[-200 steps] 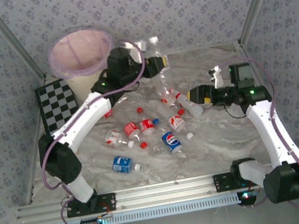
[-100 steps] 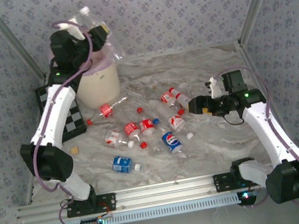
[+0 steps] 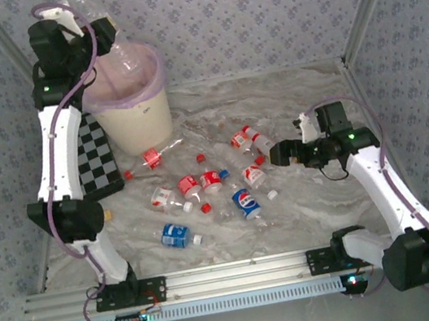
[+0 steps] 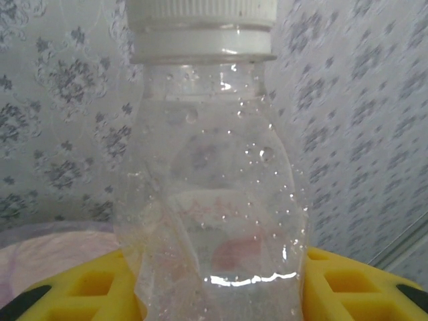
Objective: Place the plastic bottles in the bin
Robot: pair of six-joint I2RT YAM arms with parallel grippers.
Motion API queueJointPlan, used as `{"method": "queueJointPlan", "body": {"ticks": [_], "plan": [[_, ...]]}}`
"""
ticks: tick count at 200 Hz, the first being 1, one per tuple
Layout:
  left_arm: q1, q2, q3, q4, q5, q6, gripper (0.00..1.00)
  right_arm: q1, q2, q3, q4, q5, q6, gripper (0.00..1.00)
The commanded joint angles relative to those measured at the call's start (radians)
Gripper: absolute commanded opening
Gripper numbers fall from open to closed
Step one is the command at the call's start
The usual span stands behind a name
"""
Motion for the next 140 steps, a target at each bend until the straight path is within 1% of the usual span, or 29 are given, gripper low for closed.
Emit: {"method": "queueJointPlan", "body": {"ticks": [1,10,27,49,70,103,140], "plan": [[0.001,0.101,0.118,-0.328,-0.053,0.151,0.00,0.021,0.013,0.016,-0.033,0.044,-0.007,1.00],[0.002,0.130,0.149,-0.388,-0.078,0.180,0.00,0.027,0.018,0.020,-0.036,0.059,-0.006,1.00],[0.001,0.169,0.167,-0.448,-0.105,0.232,0.00,0.037,0.026,0.027,-0.038,0.073,-0.006,1.00],[0.001,0.216,0.181,-0.503,-0.111,0.295,0.00,0.050,0.037,0.025,-0.029,0.086,-0.002,1.00],[0.001,0.291,0.240,-0.574,-0.121,0.346,0.00,0.070,0.059,0.021,-0.013,0.096,0.006,1.00],[0.000,0.393,0.301,-0.649,-0.114,0.388,0.00,0.112,0.087,0.021,-0.007,0.140,0.014,1.00],[-0.007,0.469,0.303,-0.701,-0.115,0.430,0.00,0.132,0.088,0.019,-0.008,0.162,0.018,1.00]]}}
